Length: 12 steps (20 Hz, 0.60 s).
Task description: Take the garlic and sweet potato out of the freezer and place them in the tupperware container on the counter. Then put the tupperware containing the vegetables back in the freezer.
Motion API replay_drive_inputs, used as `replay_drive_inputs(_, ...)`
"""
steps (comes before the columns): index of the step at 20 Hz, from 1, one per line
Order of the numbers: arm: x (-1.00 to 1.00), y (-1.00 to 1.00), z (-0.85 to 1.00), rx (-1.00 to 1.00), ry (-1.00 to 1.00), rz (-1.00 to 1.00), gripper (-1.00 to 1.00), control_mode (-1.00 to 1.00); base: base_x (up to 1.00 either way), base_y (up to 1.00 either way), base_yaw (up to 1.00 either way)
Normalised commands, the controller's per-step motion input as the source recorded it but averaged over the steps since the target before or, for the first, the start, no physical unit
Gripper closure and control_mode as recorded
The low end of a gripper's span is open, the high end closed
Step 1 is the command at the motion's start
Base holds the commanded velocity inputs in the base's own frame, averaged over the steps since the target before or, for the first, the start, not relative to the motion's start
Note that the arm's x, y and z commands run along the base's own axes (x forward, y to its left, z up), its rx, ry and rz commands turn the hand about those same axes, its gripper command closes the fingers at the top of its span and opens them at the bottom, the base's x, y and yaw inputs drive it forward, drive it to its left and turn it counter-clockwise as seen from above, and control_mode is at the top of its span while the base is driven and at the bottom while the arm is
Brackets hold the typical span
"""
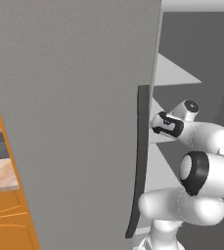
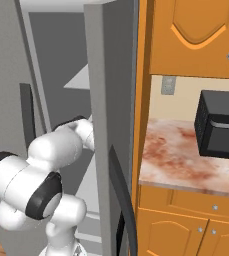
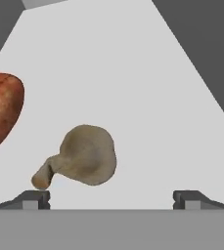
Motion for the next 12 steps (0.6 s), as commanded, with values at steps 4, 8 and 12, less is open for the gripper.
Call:
replay_drive_inputs(4,0.28,0.0,-0.19,0.03,0.0,0.0,-1.0,-1.0,0.0,0.0,0.0)
replay_drive_inputs(8,0.28,0.0,-0.15,0.02,0.01,0.0,-1.0,-1.0,0.0,0.0,0.0)
replay_drive_inputs(12,0.25,0.0,-0.11,0.01,0.0,0.0,-1.0,-1.0,0.0,0.0,0.0)
